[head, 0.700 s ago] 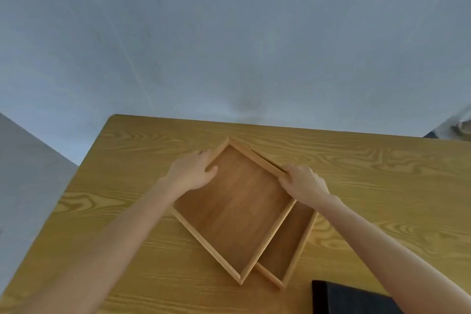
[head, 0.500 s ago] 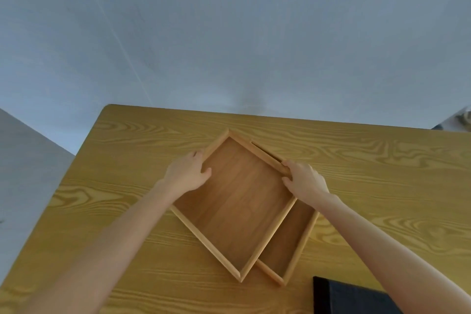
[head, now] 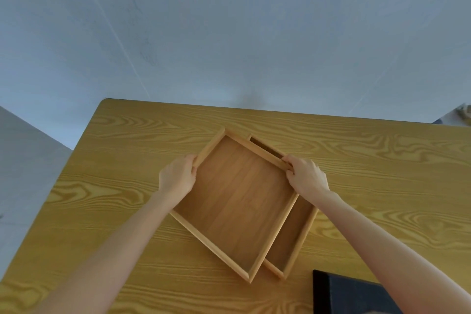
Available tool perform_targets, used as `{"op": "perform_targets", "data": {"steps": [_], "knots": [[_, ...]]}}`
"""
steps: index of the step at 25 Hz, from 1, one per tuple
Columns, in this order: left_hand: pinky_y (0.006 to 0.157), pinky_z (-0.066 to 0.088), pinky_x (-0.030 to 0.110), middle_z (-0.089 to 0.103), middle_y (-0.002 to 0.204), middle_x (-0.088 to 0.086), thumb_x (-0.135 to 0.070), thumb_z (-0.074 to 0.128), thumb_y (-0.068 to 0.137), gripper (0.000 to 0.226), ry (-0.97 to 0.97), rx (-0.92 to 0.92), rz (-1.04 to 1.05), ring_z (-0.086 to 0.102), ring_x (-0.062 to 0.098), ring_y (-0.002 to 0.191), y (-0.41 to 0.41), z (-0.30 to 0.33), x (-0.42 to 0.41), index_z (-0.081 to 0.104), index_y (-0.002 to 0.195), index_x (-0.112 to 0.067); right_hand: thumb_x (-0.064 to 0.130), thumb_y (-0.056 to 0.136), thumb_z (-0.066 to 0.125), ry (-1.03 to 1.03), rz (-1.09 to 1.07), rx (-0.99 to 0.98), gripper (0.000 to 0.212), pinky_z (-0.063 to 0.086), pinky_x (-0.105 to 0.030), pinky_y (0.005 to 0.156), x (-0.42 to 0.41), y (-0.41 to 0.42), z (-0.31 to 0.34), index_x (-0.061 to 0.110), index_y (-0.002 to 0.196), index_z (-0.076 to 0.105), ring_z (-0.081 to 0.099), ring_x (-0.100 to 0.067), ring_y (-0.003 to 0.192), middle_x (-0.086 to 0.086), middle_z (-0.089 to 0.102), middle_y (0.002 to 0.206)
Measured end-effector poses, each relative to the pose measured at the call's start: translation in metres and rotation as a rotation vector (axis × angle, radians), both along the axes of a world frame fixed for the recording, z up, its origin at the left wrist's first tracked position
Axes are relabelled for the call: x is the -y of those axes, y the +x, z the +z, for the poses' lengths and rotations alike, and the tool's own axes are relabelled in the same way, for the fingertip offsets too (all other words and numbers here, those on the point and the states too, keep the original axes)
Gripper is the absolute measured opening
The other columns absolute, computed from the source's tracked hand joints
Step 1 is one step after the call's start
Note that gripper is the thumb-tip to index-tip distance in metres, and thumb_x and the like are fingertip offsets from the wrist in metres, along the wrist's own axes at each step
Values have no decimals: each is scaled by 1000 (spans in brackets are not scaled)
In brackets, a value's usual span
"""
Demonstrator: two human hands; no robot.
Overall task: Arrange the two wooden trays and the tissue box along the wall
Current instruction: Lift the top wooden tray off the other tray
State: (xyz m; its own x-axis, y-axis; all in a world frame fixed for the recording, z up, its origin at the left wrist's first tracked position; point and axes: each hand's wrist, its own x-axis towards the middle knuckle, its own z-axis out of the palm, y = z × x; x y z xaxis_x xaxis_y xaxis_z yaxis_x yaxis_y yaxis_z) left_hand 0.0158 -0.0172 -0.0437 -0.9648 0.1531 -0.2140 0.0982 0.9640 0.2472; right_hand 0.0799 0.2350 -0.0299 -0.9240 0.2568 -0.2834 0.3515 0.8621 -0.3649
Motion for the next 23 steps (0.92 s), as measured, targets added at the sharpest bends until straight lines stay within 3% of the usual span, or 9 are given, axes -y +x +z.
{"op": "perform_targets", "data": {"steps": [4,9,11,13,15,17,23], "knots": [[56,42,28,68,106,6,-24,45,93,37,24,-11,55,65,24,83,19,-3,14,46,130,-18,16,91,48,-56,-61,-5,46,48,-43,88,5,17,-2,15,135,35,50,-29,117,-9,49,135],[61,43,29,70,106,5,-29,46,91,37,69,6,172,65,27,91,45,-6,32,49,127,-19,23,90,50,-252,-295,11,59,36,-48,101,21,47,-8,8,139,23,42,-33,125,-15,43,138],[68,46,32,68,111,5,-31,48,90,38,108,29,220,64,28,97,53,-7,37,51,126,-19,25,90,51,-362,-370,23,60,41,-44,98,31,61,-10,5,139,23,45,-30,123,-16,44,138],[69,47,32,67,114,4,-32,48,90,39,145,47,254,63,28,98,62,-8,39,51,126,-19,24,90,53,-419,-411,27,57,46,-36,87,42,73,-12,4,137,28,52,-24,108,-16,50,131],[67,44,31,67,114,4,-33,50,89,38,182,42,275,64,28,97,68,-8,41,52,125,-20,21,90,53,-441,-417,19,52,44,-27,73,51,84,-13,4,135,32,50,-15,89,-14,56,122],[67,42,31,67,114,4,-33,50,89,38,206,46,274,63,29,98,73,-8,44,52,125,-20,19,90,53,-463,-428,8,52,42,-23,66,56,91,-14,6,136,32,47,-13,83,-12,57,119],[74,45,33,64,117,8,-23,52,88,41,208,144,211,61,29,102,92,-6,54,47,128,-16,16,90,51,-462,-436,5,52,54,-40,82,63,107,-7,10,138,31,58,-26,101,-12,56,124]]}}
